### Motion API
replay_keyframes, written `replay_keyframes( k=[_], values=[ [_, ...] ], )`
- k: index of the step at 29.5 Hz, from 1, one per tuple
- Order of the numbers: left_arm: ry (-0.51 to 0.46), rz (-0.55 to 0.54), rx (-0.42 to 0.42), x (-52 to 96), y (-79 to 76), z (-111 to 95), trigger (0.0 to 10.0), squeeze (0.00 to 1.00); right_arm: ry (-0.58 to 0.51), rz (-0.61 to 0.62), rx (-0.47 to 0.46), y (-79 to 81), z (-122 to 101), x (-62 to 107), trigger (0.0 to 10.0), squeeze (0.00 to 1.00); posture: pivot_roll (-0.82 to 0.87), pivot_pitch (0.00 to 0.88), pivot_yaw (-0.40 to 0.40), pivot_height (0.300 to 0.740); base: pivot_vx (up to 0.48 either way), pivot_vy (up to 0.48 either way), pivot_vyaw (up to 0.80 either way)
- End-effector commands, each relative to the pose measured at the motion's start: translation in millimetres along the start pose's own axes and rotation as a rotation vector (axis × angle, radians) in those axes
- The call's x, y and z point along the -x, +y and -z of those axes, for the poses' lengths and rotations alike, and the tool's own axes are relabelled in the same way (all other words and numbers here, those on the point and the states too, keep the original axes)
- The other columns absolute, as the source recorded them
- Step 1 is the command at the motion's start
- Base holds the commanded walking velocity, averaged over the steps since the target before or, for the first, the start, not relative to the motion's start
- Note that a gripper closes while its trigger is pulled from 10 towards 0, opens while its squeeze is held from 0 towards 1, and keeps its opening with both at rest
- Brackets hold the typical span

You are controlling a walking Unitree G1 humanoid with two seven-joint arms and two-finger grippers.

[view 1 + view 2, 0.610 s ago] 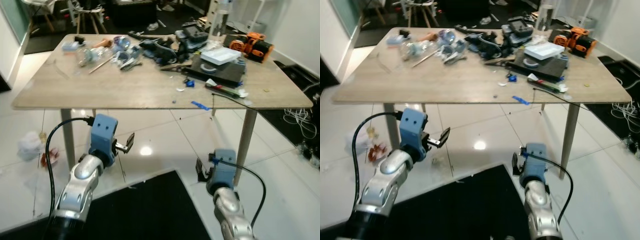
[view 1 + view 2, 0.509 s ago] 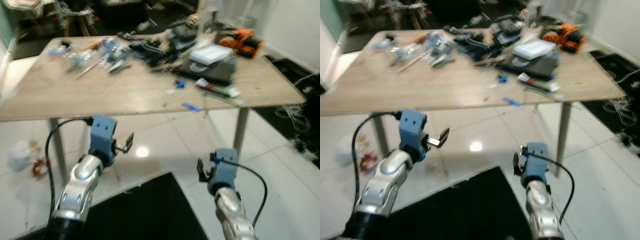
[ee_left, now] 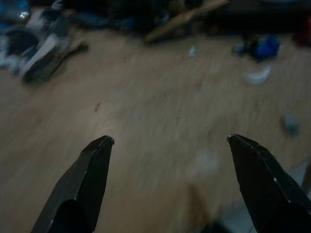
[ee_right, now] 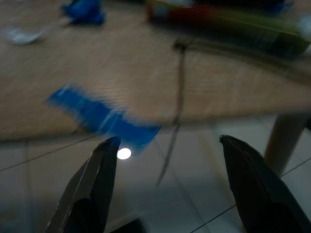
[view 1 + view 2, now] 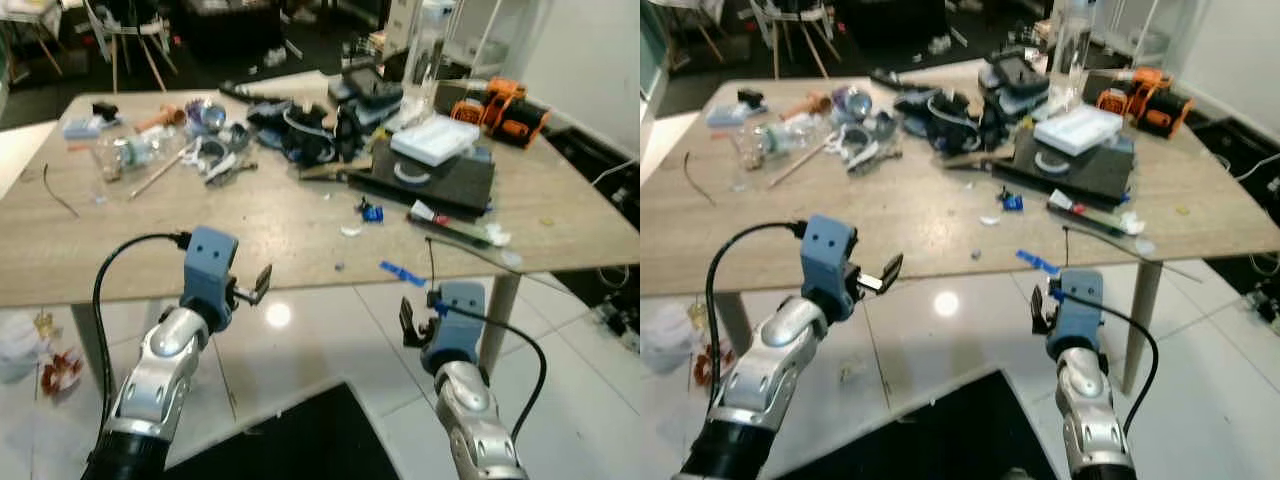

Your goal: Picking trash to rubbish bin

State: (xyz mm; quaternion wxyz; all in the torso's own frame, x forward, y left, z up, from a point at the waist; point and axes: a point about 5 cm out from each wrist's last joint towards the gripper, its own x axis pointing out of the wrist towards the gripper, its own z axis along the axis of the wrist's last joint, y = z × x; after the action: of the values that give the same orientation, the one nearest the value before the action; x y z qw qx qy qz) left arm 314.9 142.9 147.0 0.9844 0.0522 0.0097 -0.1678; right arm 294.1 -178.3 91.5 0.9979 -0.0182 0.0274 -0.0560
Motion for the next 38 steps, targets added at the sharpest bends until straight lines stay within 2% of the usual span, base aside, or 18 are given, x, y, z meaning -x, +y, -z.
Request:
replay_keyframes(
  k=[1,9,11,12,15,16,17,18,19,21,23,29,35,38],
  values=[
    [0.01,0.004,-0.002,2.3,-0.1,1,10.0,0.0,-0.025,-0.002,-0.01,1.7,-7,-0.7,10.0,0.0,-0.01,0.115,0.035,0.74,0.435,0.0,0.0],
    [-0.018,0.004,0.011,2.3,1.1,-6,10.0,0.0,-0.068,-0.021,-0.006,4.1,-18,-1.7,10.0,0.0,-0.01,0.114,0.035,0.74,0.435,0.0,-0.4],
    [-0.055,-0.001,0.061,3.0,3.7,-12,10.0,0.0,-0.088,-0.049,-0.006,7.6,-23,-1.5,10.0,0.0,-0.01,0.118,0.036,0.74,0.394,0.0,0.0],
    [-0.066,0.014,0.071,4.4,4.1,-14,10.0,0.0,-0.072,-0.087,0.006,12.9,-22,-0.9,10.0,0.0,-0.01,0.124,0.037,0.74,0.0,0.0,0.0],
    [-0.052,0.023,0.051,5.0,3.8,-13,10.0,0.0,-0.055,-0.103,0.012,15.0,-20,-0.6,10.0,0.0,-0.01,0.124,0.036,0.74,0.0,0.0,0.0],
    [-0.009,0.051,-0.006,6.6,3.3,-5,10.0,0.0,0.045,-0.161,0.047,21.2,-5,0.7,10.0,0.0,-0.01,0.124,0.035,0.74,0.0,0.0,0.0],
    [0.073,0.061,-0.159,9.4,6.2,11,10.0,0.0,0.225,-0.268,0.13,29.2,27,8.4,10.0,0.0,-0.01,0.125,0.033,0.74,0.0,0.0,0.0],
    [0.09,0.062,-0.196,10.2,7.0,15,10.0,0.0,0.266,-0.291,0.15,30.2,35,11.1,10.0,0.0,-0.01,0.125,0.033,0.74,0.0,0.0,0.0],
    [0.09,0.062,-0.196,10.2,7.0,15,10.0,0.0,0.266,-0.291,0.15,30.2,35,11.1,10.0,0.0,-0.01,0.125,0.033,0.74,0.0,0.0,0.0],
    [0.103,0.045,-0.175,14.3,10.9,21,10.0,0.0,0.308,-0.335,0.211,31.0,50,20.6,10.0,0.0,-0.01,0.131,0.028,0.74,0.0,0.0,0.0],
    [0.097,0.03,-0.149,17.2,13.6,21,10.0,0.0,0.32,-0.345,0.193,32.5,55,26.5,10.0,0.0,-0.01,0.131,0.028,0.74,0.0,0.0,0.0],
    [0.096,0.066,-0.184,21.4,12.4,22,10.0,0.0,0.314,-0.352,0.174,34.9,55,29.6,10.0,0.0,-0.01,0.138,0.022,0.74,0.0,0.0,0.0],
    [0.116,0.09,-0.193,24.0,10.7,28,10.0,0.0,0.344,-0.391,0.22,33.8,64,33.3,10.0,0.0,-0.01,0.143,0.018,0.74,0.0,0.0,0.0],
    [0.084,0.133,-0.165,26.7,6.7,25,10.0,0.0,0.347,-0.488,0.257,33.5,67,41.7,10.0,0.0,-0.01,0.147,0.016,0.74,0.0,0.0,0.0]
  ],
)
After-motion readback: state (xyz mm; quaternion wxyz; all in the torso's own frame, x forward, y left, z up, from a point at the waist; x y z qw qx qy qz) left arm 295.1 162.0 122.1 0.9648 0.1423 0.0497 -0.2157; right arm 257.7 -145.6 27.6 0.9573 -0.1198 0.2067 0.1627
